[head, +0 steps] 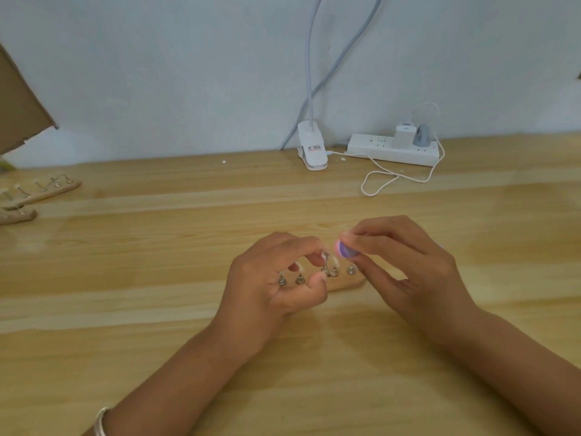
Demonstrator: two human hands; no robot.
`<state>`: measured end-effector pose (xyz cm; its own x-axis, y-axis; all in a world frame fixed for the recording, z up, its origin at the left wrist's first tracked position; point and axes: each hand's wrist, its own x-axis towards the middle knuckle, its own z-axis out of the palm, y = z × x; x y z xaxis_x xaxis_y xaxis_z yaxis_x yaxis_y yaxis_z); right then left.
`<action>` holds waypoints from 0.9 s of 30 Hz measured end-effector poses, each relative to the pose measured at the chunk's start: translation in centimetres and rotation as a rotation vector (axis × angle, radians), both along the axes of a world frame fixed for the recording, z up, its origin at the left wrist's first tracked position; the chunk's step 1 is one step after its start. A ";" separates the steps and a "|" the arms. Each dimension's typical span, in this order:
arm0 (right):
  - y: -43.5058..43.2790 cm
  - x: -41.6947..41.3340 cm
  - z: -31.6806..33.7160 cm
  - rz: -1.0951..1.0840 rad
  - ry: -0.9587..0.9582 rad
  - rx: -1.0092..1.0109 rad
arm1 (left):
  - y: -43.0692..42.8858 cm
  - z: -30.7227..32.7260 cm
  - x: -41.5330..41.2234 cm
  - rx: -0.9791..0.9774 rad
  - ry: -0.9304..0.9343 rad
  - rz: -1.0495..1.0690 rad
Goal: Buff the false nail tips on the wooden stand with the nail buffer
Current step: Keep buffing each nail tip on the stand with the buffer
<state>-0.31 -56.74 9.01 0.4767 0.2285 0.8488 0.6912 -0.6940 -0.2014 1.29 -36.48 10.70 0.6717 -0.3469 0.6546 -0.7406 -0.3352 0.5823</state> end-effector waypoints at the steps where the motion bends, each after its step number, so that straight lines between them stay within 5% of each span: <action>1: 0.1 0.0 0.0 0.006 -0.008 0.022 | -0.1 0.0 0.0 0.003 0.004 0.008; 14: 1.7 -0.6 -0.6 0.134 -0.069 -0.008 | -0.1 0.2 -0.3 0.067 -0.010 0.030; 27: 0.3 0.1 -0.5 0.024 -0.030 -0.104 | 0.0 0.0 0.1 0.090 -0.033 0.059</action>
